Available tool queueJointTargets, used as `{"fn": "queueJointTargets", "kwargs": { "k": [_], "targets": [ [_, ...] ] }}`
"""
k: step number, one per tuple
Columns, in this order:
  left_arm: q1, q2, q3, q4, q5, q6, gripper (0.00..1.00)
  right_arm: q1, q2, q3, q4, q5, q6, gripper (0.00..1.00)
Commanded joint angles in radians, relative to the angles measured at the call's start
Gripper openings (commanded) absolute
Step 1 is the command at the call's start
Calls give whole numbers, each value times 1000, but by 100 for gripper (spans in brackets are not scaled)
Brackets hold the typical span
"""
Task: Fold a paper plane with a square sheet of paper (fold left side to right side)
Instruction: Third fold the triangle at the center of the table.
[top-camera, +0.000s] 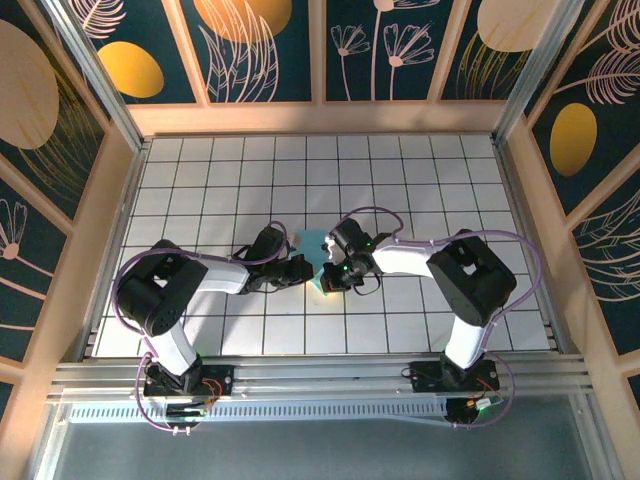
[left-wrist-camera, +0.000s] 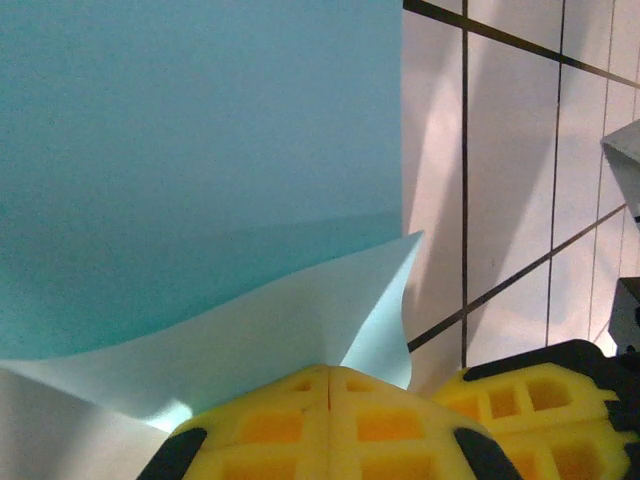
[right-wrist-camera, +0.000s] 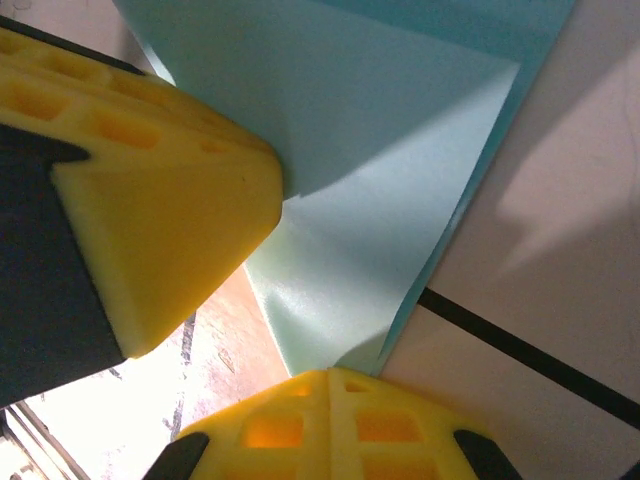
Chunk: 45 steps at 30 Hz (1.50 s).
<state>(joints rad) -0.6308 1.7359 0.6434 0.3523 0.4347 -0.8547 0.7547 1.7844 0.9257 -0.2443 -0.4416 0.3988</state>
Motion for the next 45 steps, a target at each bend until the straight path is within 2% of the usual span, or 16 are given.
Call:
{"fn": "queueJointTargets", "kwargs": {
  "k": [1,17,35,41,45],
  "targets": [
    [-3,26,25,-52,-61,14,3,0,89,-35,-132,213,-21,0],
    [14,56,58,-91,-120,36,5,6,109,-16,-167,230,-36,0],
    [172,39,62,-136,-165,151,8,6,106,-18,-174,228,-31,0],
    [211,51,80,-146,-175,183,8,6,99,-23,-172,231,-25,0],
    [221,4,85,-168,-185,199,7,4,95,-23,-169,228,-26,0]
  ]
}}
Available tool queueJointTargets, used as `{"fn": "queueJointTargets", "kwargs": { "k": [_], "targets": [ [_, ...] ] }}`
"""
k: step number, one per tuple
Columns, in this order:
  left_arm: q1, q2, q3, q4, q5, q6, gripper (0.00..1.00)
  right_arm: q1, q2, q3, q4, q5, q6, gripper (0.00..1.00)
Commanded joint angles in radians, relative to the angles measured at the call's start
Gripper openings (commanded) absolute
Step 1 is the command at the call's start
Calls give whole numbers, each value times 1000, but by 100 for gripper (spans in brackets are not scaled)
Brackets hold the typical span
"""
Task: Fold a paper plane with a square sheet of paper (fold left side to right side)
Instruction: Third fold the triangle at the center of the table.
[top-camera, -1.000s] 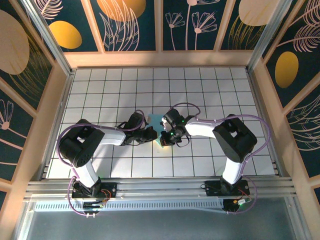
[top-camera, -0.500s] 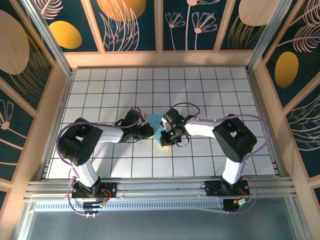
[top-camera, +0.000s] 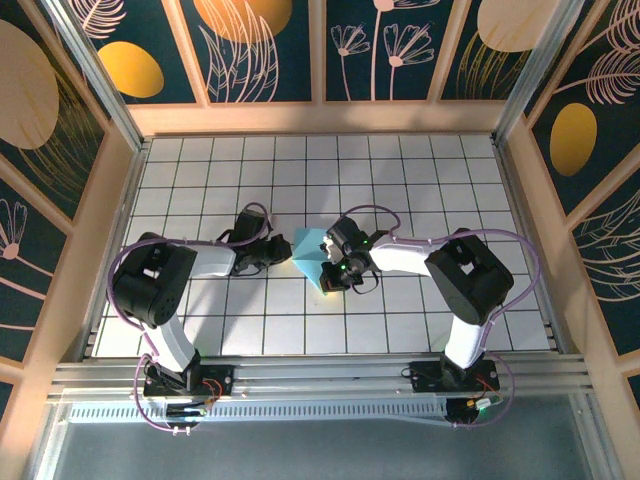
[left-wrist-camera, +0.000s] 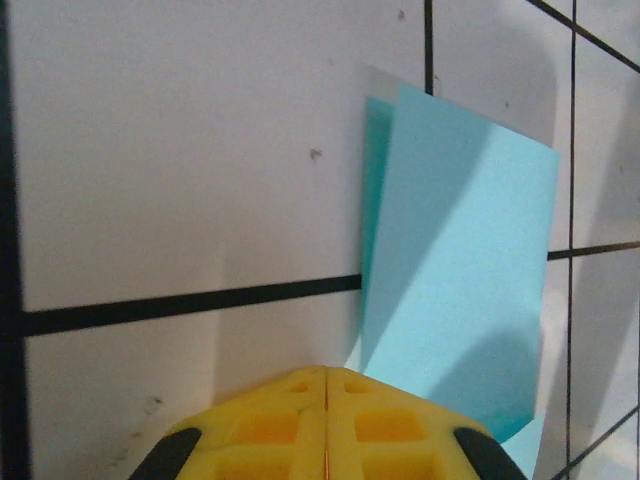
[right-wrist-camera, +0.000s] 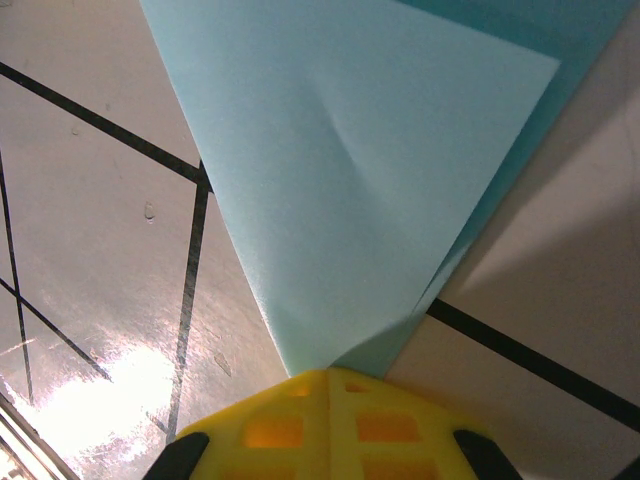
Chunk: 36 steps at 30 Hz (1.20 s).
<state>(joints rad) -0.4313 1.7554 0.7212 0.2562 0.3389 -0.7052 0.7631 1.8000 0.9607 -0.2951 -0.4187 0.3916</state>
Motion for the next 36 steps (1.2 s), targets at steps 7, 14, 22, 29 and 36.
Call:
{"fn": "queueJointTargets", "kwargs": {
  "k": [7,14,22,29,36],
  "targets": [
    [-20,-212,-73,-52,3,75,7,-5,75,-55,-111,210,-16,0],
    [-156,-147,-49,-30,46,25,7,-7,75,-62,-107,212,-13,0],
    [-156,-61,-9,-9,42,24,6,-7,75,-57,-111,215,-17,0],
    [-156,-2,23,-65,3,44,6,-8,71,-52,-104,197,-14,0],
    [-156,2,-10,-70,-11,41,5,-10,72,-11,-125,199,-28,0]
  ]
}}
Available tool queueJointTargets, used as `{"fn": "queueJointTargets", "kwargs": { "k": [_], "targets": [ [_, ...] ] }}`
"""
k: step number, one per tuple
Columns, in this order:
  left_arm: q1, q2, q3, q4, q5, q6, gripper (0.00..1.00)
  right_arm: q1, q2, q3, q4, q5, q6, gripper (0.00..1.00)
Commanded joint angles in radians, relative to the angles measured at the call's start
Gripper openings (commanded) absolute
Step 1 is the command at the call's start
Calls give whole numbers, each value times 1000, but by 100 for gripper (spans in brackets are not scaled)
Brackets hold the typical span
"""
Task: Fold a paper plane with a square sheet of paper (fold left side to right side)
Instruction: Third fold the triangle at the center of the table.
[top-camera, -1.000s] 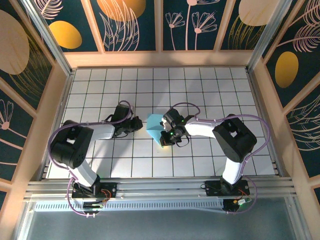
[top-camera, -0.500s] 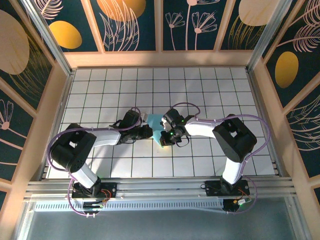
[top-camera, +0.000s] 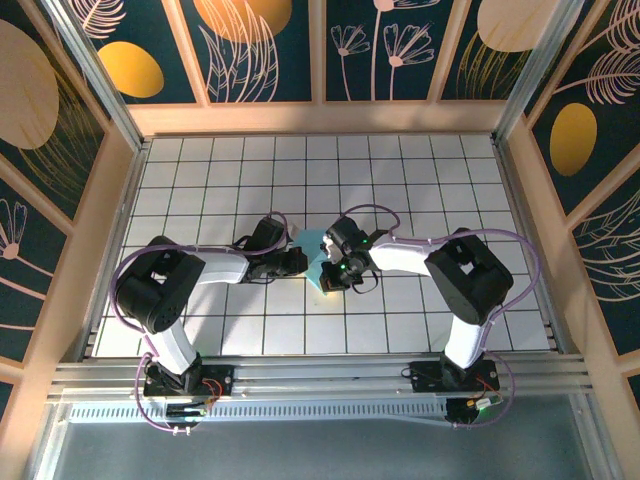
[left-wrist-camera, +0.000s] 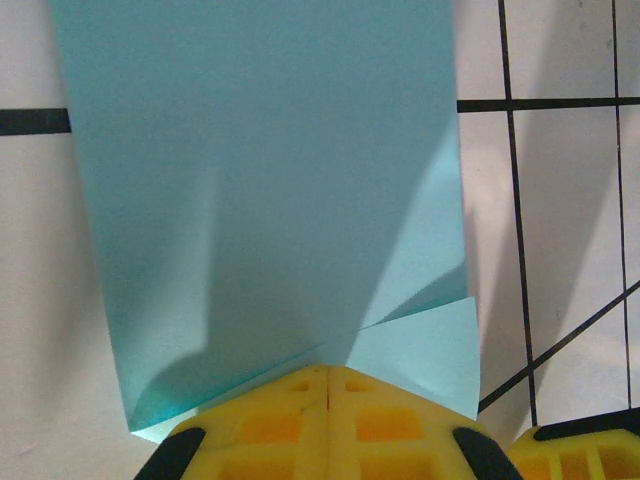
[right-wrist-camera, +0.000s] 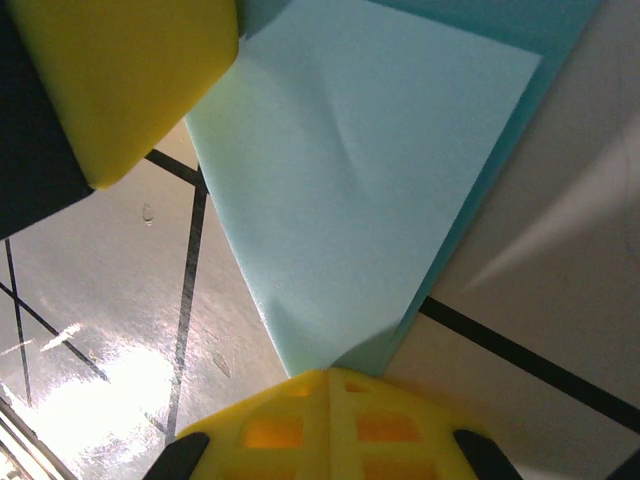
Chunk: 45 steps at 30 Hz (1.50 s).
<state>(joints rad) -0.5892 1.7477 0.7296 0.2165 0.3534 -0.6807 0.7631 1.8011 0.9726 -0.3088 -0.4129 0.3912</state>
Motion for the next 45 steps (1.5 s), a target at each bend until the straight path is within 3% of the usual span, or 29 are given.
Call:
{"fn": "queueJointTargets", "kwargs": {
  "k": [1,6,16,28,45],
  "targets": [
    [2,10,-21,-33,-30,19,5,-11,71,-22,-114,195,-27,0],
    [2,21,-19,-49,-55,21,4,-19,10,-22,-77,185,-21,0],
    [2,19,-19,-58,-65,13,1,-17,-118,-3,35,-1,25,0],
    [2,20,-18,-63,-68,12,1,7,-26,12,172,-41,93,0],
    [2,13,-21,-75,-79,13,0,8,41,24,208,-86,100,0]
  ]
}}
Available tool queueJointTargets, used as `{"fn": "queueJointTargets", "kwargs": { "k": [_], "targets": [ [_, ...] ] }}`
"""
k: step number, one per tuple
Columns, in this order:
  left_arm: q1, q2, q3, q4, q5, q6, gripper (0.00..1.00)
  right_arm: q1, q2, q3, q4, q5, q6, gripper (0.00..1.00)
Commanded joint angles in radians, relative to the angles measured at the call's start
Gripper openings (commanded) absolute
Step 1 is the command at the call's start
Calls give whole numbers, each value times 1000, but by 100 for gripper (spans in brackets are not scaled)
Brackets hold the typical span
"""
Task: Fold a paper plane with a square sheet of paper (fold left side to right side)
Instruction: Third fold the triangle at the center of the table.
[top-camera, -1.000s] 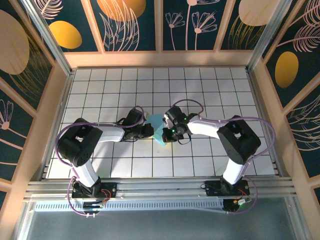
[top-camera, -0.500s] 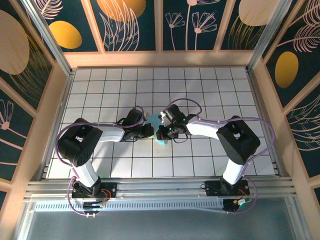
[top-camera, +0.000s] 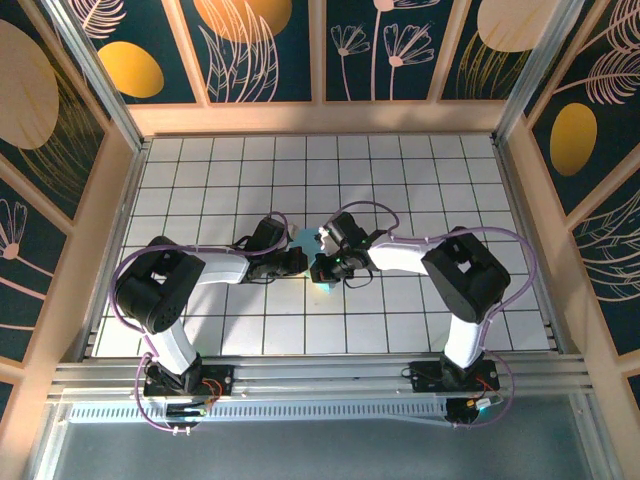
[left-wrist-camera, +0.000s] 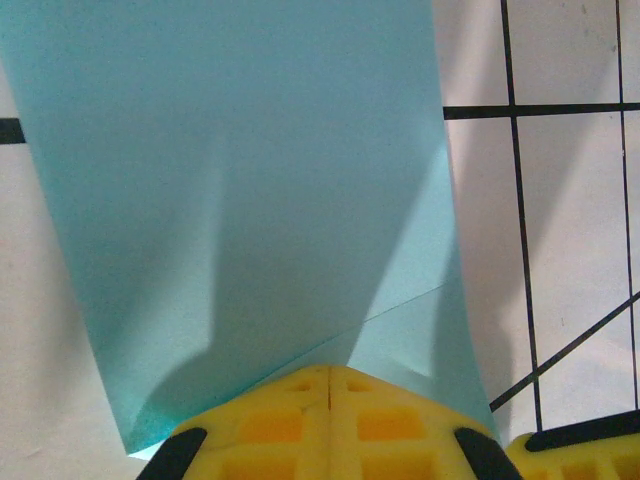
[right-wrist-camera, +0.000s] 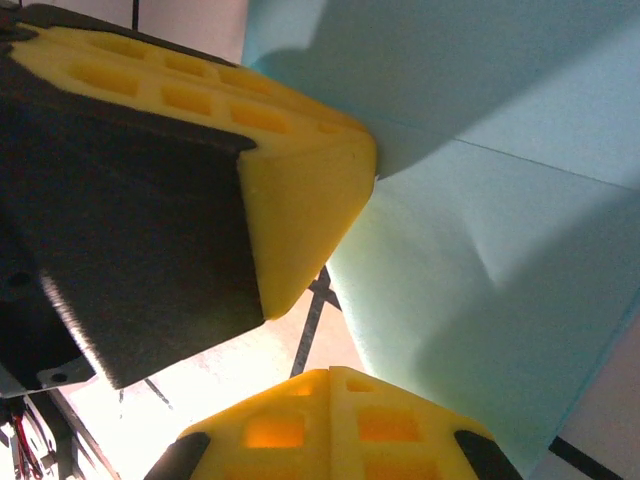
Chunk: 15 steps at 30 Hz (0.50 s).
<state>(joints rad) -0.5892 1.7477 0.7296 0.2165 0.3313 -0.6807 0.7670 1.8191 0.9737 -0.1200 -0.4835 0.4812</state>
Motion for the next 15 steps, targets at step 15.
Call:
{"fn": "queueJointTargets", "kwargs": {
  "k": [15],
  "targets": [
    [2,14,-22,-91,-83,17,0,-9,55,29,-21,-4,18,0]
  ]
}}
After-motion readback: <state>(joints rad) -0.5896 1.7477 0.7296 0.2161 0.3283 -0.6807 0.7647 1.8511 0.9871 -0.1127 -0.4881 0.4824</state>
